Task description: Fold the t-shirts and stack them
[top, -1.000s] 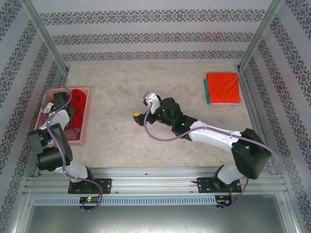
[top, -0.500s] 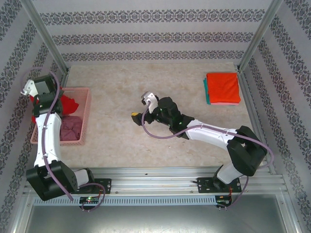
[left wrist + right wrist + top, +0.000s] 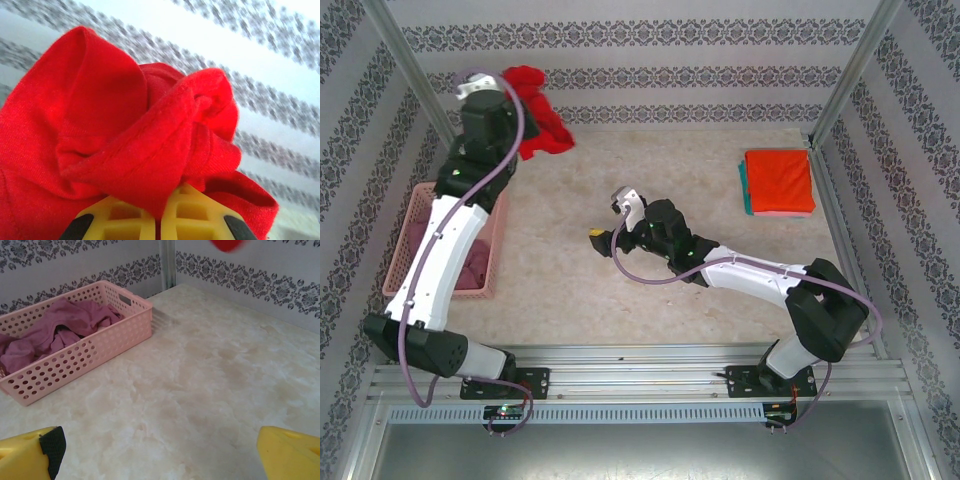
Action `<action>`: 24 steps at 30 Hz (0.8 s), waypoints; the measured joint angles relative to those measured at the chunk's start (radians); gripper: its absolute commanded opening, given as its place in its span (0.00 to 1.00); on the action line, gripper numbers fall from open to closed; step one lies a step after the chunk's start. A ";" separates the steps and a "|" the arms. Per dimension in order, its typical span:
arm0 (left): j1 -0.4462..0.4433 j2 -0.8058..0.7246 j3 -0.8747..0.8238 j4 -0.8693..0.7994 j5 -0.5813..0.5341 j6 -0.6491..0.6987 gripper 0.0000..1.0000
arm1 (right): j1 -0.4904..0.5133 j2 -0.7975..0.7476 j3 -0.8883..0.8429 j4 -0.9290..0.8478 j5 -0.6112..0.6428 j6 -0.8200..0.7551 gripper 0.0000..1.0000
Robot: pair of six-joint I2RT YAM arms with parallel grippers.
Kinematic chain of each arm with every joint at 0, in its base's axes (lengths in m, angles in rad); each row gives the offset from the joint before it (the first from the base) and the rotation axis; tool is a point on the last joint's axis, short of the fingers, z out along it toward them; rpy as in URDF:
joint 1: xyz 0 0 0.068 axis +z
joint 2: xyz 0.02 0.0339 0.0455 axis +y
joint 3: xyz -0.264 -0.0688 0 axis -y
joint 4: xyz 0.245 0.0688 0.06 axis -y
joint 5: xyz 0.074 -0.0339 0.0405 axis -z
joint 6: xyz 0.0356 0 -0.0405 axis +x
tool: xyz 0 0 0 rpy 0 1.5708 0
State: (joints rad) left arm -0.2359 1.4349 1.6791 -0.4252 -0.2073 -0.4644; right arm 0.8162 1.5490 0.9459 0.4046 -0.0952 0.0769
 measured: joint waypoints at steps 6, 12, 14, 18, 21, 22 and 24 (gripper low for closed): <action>-0.026 0.045 -0.177 0.046 0.085 -0.050 1.00 | -0.001 -0.060 -0.061 0.011 0.038 0.000 0.98; -0.022 0.015 -0.491 0.066 0.048 -0.086 1.00 | -0.023 -0.073 -0.071 -0.010 0.089 0.057 0.98; -0.011 -0.008 -0.578 0.063 0.027 -0.089 1.00 | -0.039 -0.064 -0.055 -0.051 0.121 0.100 0.98; 0.017 -0.082 -0.726 0.064 -0.019 -0.095 1.00 | -0.090 0.015 0.041 -0.173 0.175 0.220 0.95; 0.023 -0.113 -0.800 0.072 -0.034 -0.128 1.00 | -0.134 0.107 0.120 -0.250 0.192 0.303 0.88; 0.023 -0.114 -0.821 0.078 -0.033 -0.146 1.00 | -0.146 0.147 0.146 -0.277 0.196 0.323 0.87; 0.023 -0.105 -0.849 0.090 -0.025 -0.179 1.00 | -0.165 0.211 0.190 -0.319 0.205 0.351 0.81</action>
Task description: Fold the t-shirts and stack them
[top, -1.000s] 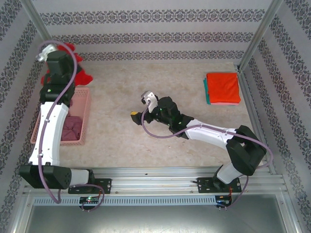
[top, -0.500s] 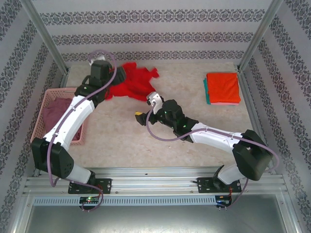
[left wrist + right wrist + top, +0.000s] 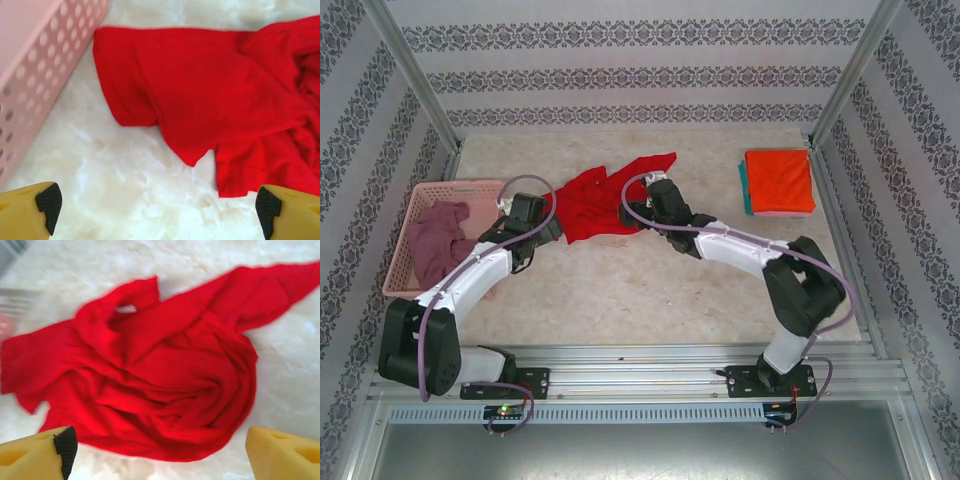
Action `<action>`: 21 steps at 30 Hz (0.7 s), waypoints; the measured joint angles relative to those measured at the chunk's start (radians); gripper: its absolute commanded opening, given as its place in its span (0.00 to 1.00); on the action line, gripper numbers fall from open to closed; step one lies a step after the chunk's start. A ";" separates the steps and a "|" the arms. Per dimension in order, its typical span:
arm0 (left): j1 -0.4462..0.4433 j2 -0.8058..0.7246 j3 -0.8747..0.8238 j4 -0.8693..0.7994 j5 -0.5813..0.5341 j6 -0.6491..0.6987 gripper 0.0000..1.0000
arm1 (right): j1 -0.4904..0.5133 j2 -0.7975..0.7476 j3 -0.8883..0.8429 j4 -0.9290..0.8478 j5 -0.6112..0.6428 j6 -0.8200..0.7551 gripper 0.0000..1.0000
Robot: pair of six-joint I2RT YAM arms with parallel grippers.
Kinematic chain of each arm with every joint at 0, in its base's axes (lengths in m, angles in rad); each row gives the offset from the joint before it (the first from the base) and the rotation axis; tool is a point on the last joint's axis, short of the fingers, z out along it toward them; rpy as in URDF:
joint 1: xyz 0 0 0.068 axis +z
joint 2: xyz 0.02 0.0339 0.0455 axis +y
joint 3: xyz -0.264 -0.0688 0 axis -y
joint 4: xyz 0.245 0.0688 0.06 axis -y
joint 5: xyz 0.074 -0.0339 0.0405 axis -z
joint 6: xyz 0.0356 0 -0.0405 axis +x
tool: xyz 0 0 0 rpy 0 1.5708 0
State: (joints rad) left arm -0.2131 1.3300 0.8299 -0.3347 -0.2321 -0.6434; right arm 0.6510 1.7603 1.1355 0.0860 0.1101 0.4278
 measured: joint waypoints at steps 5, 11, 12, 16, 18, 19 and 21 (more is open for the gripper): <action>-0.001 0.085 -0.001 0.032 0.052 -0.062 1.00 | -0.027 0.161 0.113 -0.086 0.016 0.039 0.61; -0.003 0.147 0.007 0.065 0.101 -0.103 1.00 | -0.074 0.279 0.208 -0.127 -0.006 0.042 0.04; -0.003 0.149 0.007 0.071 0.103 -0.108 1.00 | -0.084 0.282 0.210 -0.132 -0.014 0.045 0.00; -0.005 0.153 0.008 0.100 0.125 -0.118 1.00 | -0.114 0.267 0.200 -0.128 -0.051 0.031 0.00; -0.010 0.159 0.008 0.113 0.132 -0.122 1.00 | -0.122 0.220 0.148 -0.101 -0.063 0.020 0.00; -0.010 0.164 0.008 0.122 0.136 -0.124 1.00 | -0.124 0.183 0.113 -0.087 -0.068 0.017 0.00; -0.010 0.176 0.008 0.138 0.138 -0.127 1.00 | -0.123 0.106 0.048 -0.073 -0.074 0.010 0.25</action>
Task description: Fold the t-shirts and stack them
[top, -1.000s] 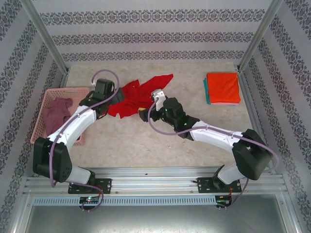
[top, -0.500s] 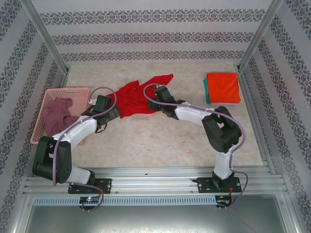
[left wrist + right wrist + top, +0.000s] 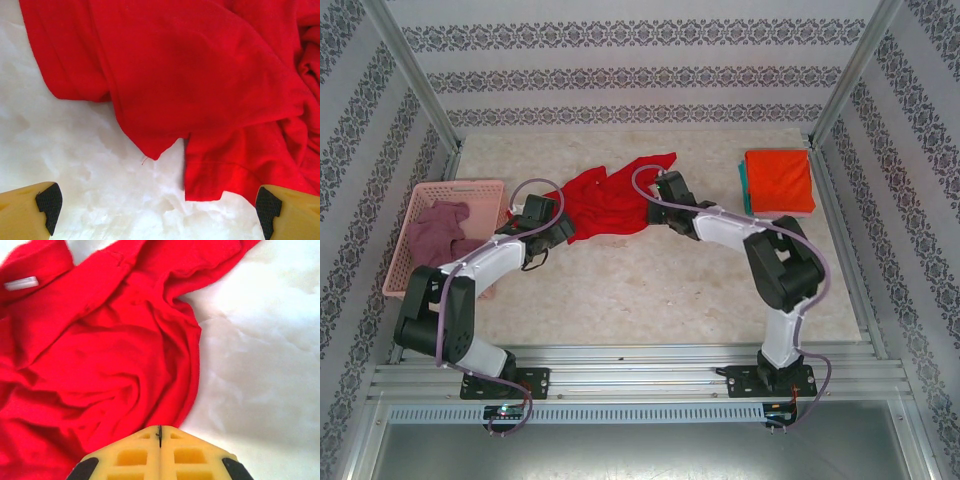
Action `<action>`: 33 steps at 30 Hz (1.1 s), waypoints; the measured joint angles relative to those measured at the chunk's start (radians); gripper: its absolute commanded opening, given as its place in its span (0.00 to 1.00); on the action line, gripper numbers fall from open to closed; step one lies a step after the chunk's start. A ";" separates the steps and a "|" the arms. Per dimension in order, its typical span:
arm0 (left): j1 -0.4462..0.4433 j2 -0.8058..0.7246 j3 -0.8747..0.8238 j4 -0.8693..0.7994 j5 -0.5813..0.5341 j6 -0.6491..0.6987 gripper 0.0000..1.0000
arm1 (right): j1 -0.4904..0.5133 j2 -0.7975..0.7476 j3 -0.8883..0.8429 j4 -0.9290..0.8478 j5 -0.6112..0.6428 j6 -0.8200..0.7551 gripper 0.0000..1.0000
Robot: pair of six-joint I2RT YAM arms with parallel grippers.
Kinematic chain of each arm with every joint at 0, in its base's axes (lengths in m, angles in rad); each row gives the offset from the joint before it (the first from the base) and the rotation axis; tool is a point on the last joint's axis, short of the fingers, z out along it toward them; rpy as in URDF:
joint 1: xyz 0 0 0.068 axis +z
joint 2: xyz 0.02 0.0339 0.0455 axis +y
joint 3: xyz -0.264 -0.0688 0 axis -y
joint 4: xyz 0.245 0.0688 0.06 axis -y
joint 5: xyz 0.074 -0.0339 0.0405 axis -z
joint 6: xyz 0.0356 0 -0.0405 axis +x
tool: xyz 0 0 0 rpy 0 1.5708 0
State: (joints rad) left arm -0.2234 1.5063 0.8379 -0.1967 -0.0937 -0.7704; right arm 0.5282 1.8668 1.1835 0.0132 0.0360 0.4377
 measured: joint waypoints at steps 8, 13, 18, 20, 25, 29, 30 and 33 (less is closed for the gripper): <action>0.004 0.050 0.031 -0.001 -0.023 -0.048 1.00 | 0.067 -0.052 0.029 0.051 -0.033 -0.067 0.71; 0.021 0.047 0.030 -0.002 -0.034 -0.076 1.00 | 0.127 0.129 0.255 0.058 -0.068 -0.098 0.71; 0.040 0.045 0.030 -0.001 -0.036 -0.099 1.00 | 0.142 0.303 0.447 0.051 -0.095 -0.097 0.70; 0.047 0.045 0.030 0.000 -0.032 -0.107 1.00 | 0.141 0.364 0.515 0.035 -0.102 -0.097 0.67; 0.049 0.054 0.030 0.005 -0.018 -0.121 1.00 | 0.135 0.481 0.674 -0.058 -0.165 -0.097 0.26; 0.051 0.087 0.030 0.022 -0.011 -0.122 1.00 | 0.128 0.483 0.697 -0.093 -0.201 -0.107 0.00; 0.052 0.098 0.030 0.027 -0.011 -0.124 1.00 | 0.128 0.478 0.694 -0.097 -0.207 -0.105 0.00; 0.056 0.130 0.030 0.036 -0.011 -0.130 0.98 | 0.120 0.428 0.640 -0.098 -0.217 -0.108 0.00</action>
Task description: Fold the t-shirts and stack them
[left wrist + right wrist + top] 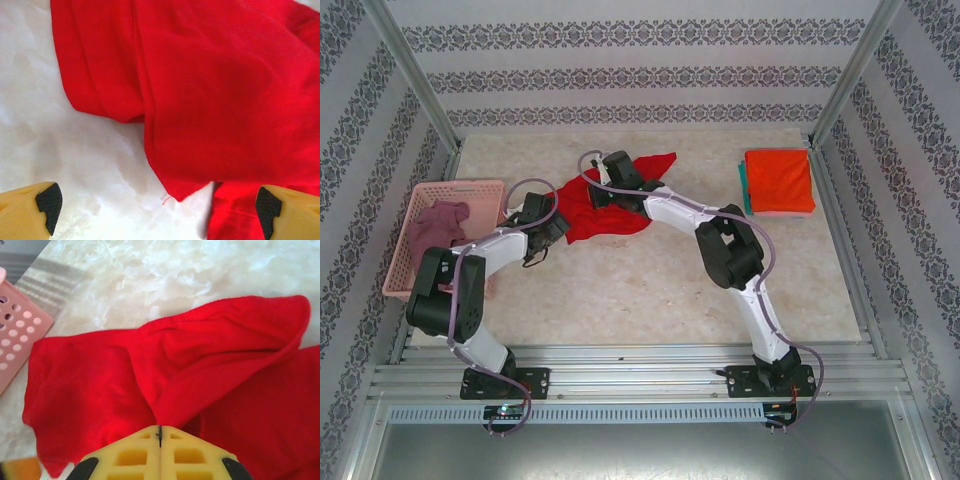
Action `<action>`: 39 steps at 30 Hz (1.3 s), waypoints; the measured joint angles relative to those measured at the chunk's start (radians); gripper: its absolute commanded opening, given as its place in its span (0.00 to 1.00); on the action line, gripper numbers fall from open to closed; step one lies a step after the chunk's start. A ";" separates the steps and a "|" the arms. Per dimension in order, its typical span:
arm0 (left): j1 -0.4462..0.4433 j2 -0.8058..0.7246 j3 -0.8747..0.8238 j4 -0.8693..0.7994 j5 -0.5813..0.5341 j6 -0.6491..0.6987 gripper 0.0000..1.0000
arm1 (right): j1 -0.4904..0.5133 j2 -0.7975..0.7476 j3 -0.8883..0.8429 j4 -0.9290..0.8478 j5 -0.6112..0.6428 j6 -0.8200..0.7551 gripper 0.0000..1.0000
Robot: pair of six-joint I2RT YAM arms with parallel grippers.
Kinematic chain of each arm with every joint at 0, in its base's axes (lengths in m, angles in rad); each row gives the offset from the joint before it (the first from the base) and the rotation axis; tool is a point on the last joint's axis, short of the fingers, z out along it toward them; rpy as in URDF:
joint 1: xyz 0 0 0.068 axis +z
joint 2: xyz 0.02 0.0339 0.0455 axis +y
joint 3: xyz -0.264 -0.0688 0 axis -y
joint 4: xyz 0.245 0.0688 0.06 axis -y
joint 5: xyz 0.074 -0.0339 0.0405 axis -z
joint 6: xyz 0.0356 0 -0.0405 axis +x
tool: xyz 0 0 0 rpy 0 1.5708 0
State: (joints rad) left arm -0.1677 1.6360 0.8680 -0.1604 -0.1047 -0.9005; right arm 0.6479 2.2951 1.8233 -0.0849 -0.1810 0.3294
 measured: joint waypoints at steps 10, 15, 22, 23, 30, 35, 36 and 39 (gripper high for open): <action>0.014 0.061 0.013 0.054 0.010 -0.055 0.78 | -0.037 -0.296 -0.236 0.084 -0.003 0.000 0.00; 0.019 0.108 0.053 0.107 0.038 -0.079 0.71 | -0.044 -0.337 -0.318 0.134 0.008 0.005 0.00; 0.019 0.139 0.101 0.147 0.057 -0.118 0.62 | -0.051 -0.361 -0.394 0.142 0.020 0.008 0.00; 0.019 0.146 0.111 0.148 0.060 -0.125 0.60 | -0.052 -0.366 -0.401 0.143 0.023 0.011 0.00; 0.020 0.195 0.133 0.153 0.079 -0.163 0.06 | -0.064 -0.389 -0.433 0.151 0.030 0.015 0.00; 0.020 0.185 0.133 0.151 0.077 -0.166 0.00 | -0.080 -0.420 -0.454 0.152 0.039 0.014 0.00; 0.020 0.175 0.133 0.148 0.074 -0.161 0.00 | -0.085 -0.431 -0.454 0.149 0.041 0.011 0.00; 0.021 0.112 0.154 0.099 0.057 -0.119 0.00 | -0.118 -0.487 -0.455 0.144 0.052 -0.001 0.00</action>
State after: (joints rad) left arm -0.1463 1.7477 1.0222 -0.0616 -0.0479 -1.0191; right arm 0.5301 1.8080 1.3685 0.0593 -0.1287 0.3286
